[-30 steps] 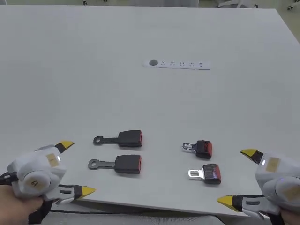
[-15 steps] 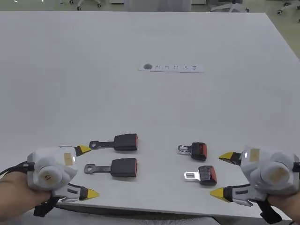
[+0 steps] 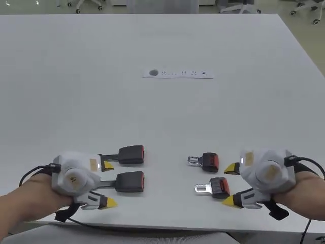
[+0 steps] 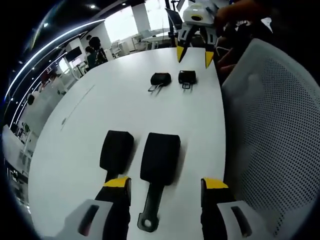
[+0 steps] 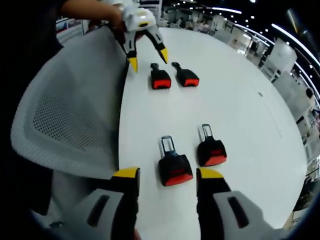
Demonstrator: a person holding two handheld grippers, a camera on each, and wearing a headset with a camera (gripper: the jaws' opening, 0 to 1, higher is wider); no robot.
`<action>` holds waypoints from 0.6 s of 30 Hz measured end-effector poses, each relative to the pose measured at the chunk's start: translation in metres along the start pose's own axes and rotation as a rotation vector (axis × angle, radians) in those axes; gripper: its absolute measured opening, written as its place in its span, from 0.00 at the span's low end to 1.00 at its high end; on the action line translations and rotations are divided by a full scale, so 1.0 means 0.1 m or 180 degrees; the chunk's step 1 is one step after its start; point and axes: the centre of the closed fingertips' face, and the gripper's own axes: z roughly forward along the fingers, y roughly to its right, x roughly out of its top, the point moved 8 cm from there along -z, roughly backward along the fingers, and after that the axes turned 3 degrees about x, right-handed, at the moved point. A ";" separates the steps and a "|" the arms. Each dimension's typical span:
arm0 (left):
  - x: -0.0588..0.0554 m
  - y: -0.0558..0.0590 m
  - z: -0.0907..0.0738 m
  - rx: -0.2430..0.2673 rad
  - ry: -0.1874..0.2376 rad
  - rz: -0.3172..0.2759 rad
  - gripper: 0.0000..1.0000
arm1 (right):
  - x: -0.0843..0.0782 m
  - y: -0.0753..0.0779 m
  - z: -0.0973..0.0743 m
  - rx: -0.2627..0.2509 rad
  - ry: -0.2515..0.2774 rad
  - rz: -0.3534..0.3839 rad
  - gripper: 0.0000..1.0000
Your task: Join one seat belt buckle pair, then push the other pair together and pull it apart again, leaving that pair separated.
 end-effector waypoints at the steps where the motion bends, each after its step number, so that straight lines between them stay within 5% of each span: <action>1: 0.01 0.00 0.01 -0.0009 -0.0001 0.0008 0.57 | -0.01 0.00 0.01 0.0021 -0.0031 -0.0008 0.45; 18: 0.04 -0.11 0.22 -0.0248 -0.0226 0.0090 0.51 | -0.05 0.14 0.25 0.0174 -0.0278 -0.0116 0.43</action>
